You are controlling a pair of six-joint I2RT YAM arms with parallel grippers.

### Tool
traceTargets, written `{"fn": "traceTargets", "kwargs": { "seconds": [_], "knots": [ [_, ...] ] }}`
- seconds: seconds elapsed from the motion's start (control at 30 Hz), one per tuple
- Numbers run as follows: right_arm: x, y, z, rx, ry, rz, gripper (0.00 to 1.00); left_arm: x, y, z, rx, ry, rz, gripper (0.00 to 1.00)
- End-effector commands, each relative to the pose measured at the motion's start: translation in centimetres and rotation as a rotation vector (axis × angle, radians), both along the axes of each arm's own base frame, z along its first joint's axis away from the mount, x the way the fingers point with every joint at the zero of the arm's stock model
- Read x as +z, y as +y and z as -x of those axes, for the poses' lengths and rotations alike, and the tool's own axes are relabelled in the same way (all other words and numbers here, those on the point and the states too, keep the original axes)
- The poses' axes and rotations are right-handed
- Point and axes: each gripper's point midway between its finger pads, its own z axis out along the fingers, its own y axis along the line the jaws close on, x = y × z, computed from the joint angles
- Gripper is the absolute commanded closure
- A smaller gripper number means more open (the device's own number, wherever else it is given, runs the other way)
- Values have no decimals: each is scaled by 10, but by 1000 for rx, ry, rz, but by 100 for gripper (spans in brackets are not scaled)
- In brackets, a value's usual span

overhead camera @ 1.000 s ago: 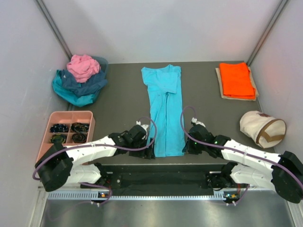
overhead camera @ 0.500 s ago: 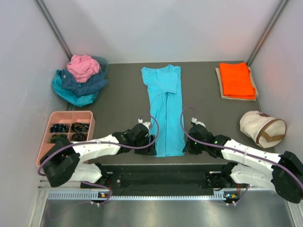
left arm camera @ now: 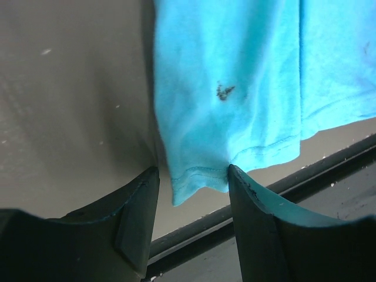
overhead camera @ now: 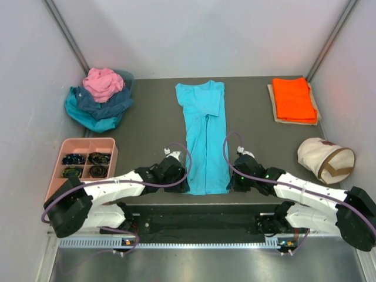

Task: Fold and stack the t-shirts
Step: Fold the tshirt

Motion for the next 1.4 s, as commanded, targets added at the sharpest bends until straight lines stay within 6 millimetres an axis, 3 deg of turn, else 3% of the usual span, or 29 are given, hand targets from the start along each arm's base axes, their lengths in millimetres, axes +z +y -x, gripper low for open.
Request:
{"fn": "traceTargets", "kwargs": {
  "seconds": [0.0,0.2,0.37,0.6,0.67,0.87,1.03,1.37],
  "knots": [
    [16,14,-9,22,-45,-31,100,-6,18,-5,84,-21,-45,44],
    [16,14,-9,25,-45,-31,100,-11,18,-4,90,-11,-47,47],
    [15,13,-9,23,-45,-29,100,-14,16,-6,98,-13,-40,59],
    [16,13,-9,24,-46,-26,100,-18,12,-7,106,-10,-24,87],
    [15,13,-9,24,-42,-25,100,-17,10,-8,104,-13,-13,100],
    [20,15,-12,24,-52,-28,100,-1,-5,-15,71,-33,23,100],
    [34,19,-18,24,-79,-36,100,27,-21,-28,44,-73,54,100],
    [76,37,-64,11,-220,2,100,79,-47,-72,34,-231,75,100]
  ]
}}
